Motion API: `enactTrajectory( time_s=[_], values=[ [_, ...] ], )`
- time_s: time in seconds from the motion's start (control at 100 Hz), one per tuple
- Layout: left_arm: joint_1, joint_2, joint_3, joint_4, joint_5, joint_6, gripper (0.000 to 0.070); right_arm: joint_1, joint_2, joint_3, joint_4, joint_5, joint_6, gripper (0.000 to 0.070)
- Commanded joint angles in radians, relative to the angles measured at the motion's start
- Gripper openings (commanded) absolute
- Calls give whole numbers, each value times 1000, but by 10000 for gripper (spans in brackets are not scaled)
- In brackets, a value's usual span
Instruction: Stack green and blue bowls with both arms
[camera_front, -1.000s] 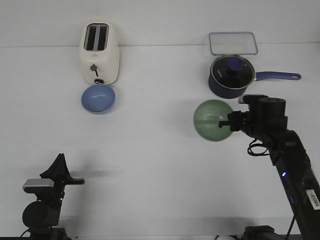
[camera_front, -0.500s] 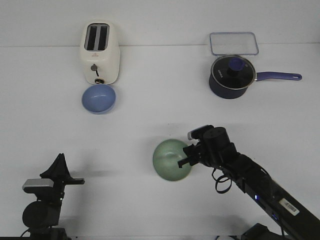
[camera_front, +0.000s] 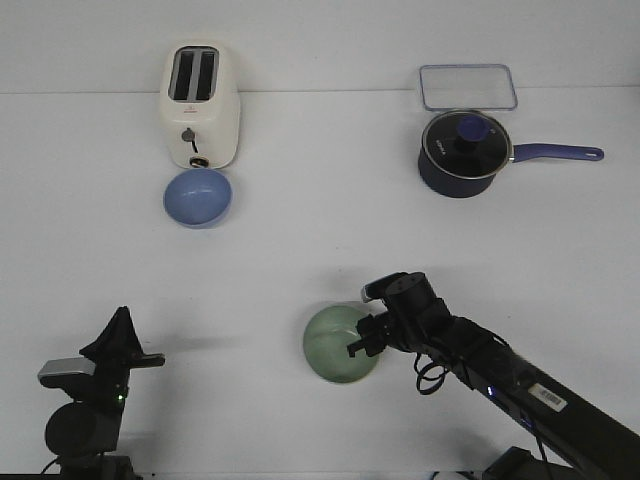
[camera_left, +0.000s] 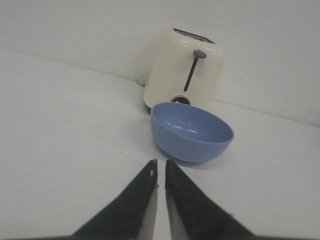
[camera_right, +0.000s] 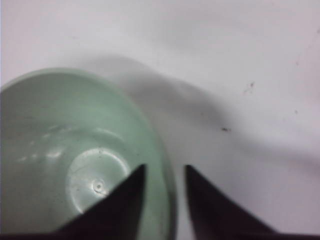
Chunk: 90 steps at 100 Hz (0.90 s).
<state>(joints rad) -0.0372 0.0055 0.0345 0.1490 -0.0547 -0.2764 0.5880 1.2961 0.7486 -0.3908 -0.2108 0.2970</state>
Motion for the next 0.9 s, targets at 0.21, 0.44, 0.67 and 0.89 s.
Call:
enactTrajectory(
  time_s=[0.21,0.44,0.67,0.89],
  values=[
    [0,15,72,-49,0,-122,12,-68,-169,19,16,2,1,290],
    [0,240,290,-151,-13,-146,15,-172,-369,20,-21,-2,2,289],
    [0,742,568,-172,26,-113,19,-219,-468,20,-79,2,-8,288],
    [0,1175,806,-168,63,-75,634,-224,-472,19,-120,2,-18,288]
  ],
)
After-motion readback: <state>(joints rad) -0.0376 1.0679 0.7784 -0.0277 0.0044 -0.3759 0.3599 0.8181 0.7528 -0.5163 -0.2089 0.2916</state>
